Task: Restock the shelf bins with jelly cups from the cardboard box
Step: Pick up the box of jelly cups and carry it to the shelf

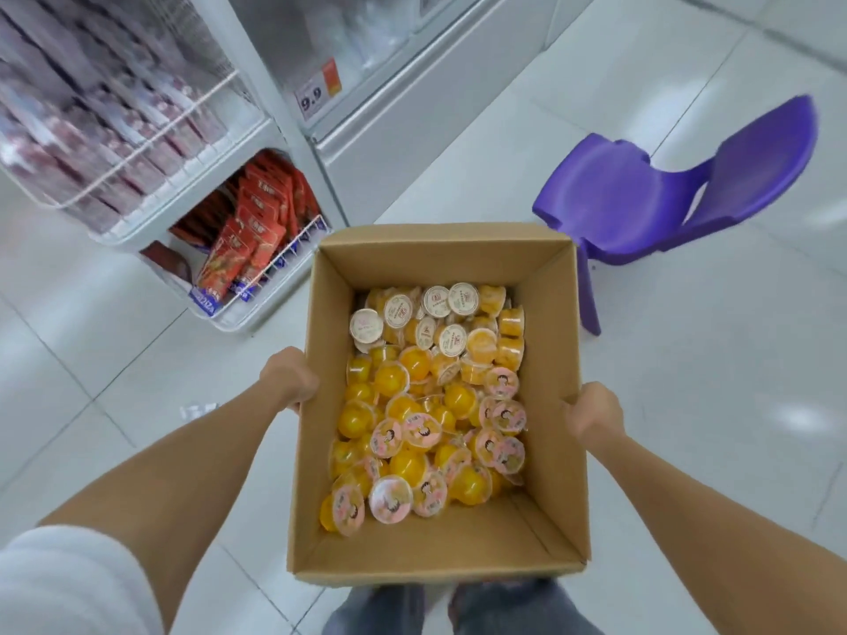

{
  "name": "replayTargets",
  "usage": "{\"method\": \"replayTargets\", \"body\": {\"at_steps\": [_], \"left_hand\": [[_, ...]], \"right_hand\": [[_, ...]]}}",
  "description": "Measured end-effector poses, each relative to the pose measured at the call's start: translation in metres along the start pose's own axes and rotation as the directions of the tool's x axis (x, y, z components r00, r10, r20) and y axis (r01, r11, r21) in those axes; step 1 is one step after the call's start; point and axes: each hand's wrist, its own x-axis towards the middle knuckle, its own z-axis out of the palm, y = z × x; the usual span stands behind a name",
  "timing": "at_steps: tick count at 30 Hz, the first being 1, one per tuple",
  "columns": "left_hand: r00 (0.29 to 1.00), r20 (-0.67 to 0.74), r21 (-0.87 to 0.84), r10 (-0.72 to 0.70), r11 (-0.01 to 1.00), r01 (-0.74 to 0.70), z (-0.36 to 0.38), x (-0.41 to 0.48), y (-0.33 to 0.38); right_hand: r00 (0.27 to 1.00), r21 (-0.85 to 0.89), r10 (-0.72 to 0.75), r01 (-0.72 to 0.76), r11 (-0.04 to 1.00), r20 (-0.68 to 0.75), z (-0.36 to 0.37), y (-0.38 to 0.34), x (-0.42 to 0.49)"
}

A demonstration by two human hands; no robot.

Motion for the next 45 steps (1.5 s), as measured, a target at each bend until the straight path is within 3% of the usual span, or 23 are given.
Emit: {"method": "replayTargets", "body": {"at_steps": [11, 17, 21, 26, 33, 45], "left_hand": [[0.998, -0.055, 0.142, 0.034, 0.989, -0.026, -0.104, 0.164, 0.112], [0.993, -0.024, 0.272, 0.116, 0.957, -0.105, -0.144, 0.224, 0.185], [0.985, -0.05, 0.422, 0.164, 0.897, -0.128, -0.156, 0.262, 0.24], [0.963, -0.09, 0.484, 0.256, 0.856, -0.182, -0.164, 0.301, 0.316], [0.948, -0.055, 0.49, 0.312, 0.836, -0.247, -0.167, 0.356, 0.397], [0.869, -0.041, 0.552, 0.493, 0.736, -0.392, -0.17, 0.428, 0.52]], "right_hand": [[0.995, 0.003, 0.09, -0.091, 0.996, 0.042, -0.028, -0.138, 0.132], [0.987, 0.108, 0.161, -0.162, 0.981, 0.016, -0.042, -0.191, 0.186], [0.983, 0.166, 0.181, -0.179, 0.97, 0.005, -0.049, -0.211, 0.227], [0.96, 0.302, 0.281, -0.272, 0.914, 0.016, -0.068, -0.226, 0.272], [0.893, 0.37, 0.449, -0.413, 0.832, -0.013, -0.08, -0.251, 0.323], [0.822, 0.419, 0.568, -0.501, 0.757, -0.044, -0.087, -0.264, 0.407]]}}
